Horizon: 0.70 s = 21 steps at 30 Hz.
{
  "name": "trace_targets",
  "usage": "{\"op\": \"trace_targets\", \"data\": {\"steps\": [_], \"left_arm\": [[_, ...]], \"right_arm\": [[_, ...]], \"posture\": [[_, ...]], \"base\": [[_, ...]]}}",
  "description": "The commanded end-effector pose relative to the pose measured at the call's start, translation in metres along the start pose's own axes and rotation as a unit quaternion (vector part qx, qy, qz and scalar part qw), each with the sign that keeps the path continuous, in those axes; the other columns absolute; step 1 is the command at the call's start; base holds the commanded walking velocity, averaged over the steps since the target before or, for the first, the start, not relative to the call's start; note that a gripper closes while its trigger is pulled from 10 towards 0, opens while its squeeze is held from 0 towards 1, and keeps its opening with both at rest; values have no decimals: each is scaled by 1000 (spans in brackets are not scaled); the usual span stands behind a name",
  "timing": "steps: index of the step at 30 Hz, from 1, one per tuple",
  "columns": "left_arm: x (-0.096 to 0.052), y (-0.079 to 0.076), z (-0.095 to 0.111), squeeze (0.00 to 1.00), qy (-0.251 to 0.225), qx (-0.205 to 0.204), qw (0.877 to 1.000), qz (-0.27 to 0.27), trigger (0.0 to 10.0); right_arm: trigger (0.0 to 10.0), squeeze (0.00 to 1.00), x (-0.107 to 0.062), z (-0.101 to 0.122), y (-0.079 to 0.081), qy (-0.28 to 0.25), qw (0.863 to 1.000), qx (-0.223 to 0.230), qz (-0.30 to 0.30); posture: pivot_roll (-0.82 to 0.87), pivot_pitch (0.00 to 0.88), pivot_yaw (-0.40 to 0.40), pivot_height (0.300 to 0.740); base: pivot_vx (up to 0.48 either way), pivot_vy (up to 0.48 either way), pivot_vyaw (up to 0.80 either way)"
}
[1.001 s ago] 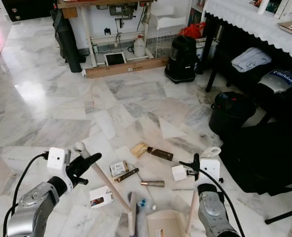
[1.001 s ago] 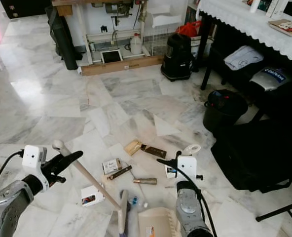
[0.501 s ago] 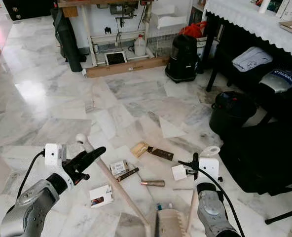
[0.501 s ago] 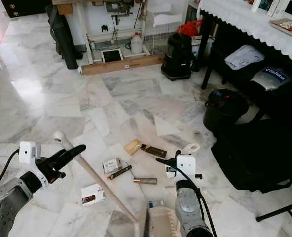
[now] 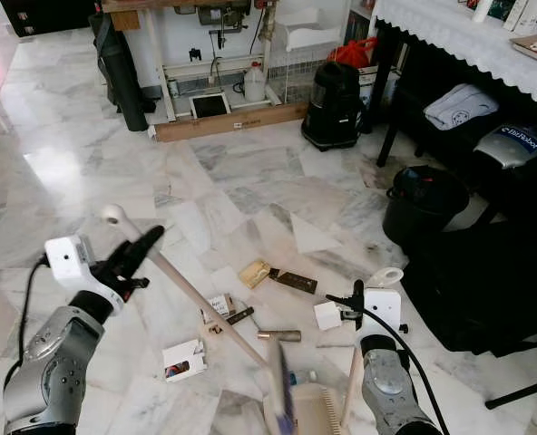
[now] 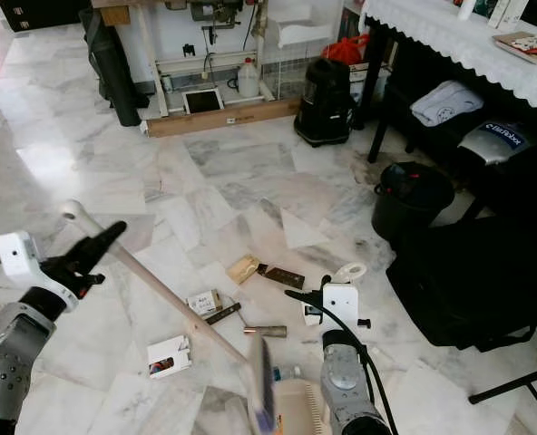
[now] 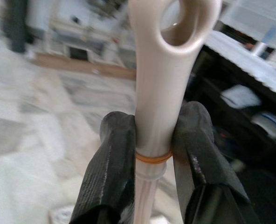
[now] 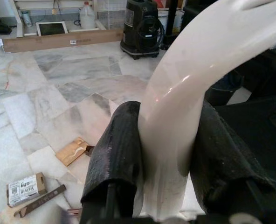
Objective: Sweep floor
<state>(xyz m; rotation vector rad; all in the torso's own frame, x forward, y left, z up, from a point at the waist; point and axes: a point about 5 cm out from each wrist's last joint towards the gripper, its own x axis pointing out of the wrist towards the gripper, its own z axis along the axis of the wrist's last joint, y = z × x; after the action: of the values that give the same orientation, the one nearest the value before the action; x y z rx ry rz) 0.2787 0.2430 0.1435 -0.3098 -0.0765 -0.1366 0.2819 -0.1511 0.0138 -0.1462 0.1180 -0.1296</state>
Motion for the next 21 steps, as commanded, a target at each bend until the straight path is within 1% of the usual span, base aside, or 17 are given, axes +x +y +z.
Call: {"op": "trace_targets", "data": {"steps": [1, 3, 4, 5, 6, 7, 8, 10, 11, 13, 15, 16, 18, 21], "left_arm": [[1, 7, 16, 0, -35, 43, 998, 28, 10000], [0, 8, 18, 0, -24, 78, 996, 31, 10000], [-1, 7, 15, 0, 1, 105, 994, 17, 10000], [-2, 6, 13, 0, 16, 116, 993, 9, 10000], [-2, 6, 13, 0, 16, 116, 993, 9, 10000], [-3, 5, 10, 0, 38, 133, 990, -6, 10000], [-3, 5, 10, 0, 38, 133, 990, -6, 10000], [-5, 3, 3, 0, 80, 160, 983, -34, 10000], [-7, 2, -3, 0, 104, 174, 978, -54, 10000], [-8, 1, -7, 0, 119, 180, 974, -64, 10000], [-10, 0, -14, 0, 148, 195, 966, -83, 10000], [-15, -3, -23, 0, 178, 198, 957, -110, 10000], [-18, -5, -28, 0, 197, 192, 953, -123, 10000], [-22, -4, -32, 0, 214, 170, 953, -129, 10000]], "right_arm": [[10000, 0, -2, -5, 1, 18, 1000, -14, 9], [10000, 0, -2, -6, 1, 18, 1000, -15, 9], [10000, 0, -2, -6, 1, 18, 1000, -16, 9], [10000, 0, -2, -6, 1, 18, 1000, -16, 10], [10000, 0, -2, -6, 1, 18, 1000, -16, 10], [10000, 0, -2, -6, 1, 19, 1000, -17, 10], [10000, 0, -2, -6, 1, 19, 1000, -17, 10], [10000, 0, -2, -6, 1, 19, 1000, -18, 11], [10000, 0, -1, -6, 1, 19, 1000, -19, 12], [10000, 0, -1, -6, 1, 20, 1000, -19, 12], [10000, 0, -1, -6, 1, 20, 1000, -18, 12], [10000, 0, -1, -6, 1, 20, 1000, -19, 12], [10000, 0, -1, -6, 1, 20, 1000, -19, 12], [10000, 0, 0, -5, 0, 20, 1000, -20, 11]], "posture": [[164, 85, -10, 740], [167, 85, -11, 740], [169, 84, -11, 740], [169, 84, -11, 740], [169, 84, -11, 740], [172, 85, -13, 740], [172, 85, -13, 740], [171, 86, -15, 740], [171, 85, -15, 740], [170, 85, -15, 740], [169, 85, -16, 740], [168, 82, -15, 740], [167, 85, -16, 740], [167, 88, -17, 740]], "base": [[0, 0, 0], [0, 0, 0], [0, 0, 0], [0, 0, 0], [0, 0, 0], [0, 0, 0], [0, 0, 0], [0, 0, 0], [0, 0, 0], [0, 0, 0], [0, 0, 0], [0, 0, 0], [0, 0, 0], [0, 0, 0]]}}
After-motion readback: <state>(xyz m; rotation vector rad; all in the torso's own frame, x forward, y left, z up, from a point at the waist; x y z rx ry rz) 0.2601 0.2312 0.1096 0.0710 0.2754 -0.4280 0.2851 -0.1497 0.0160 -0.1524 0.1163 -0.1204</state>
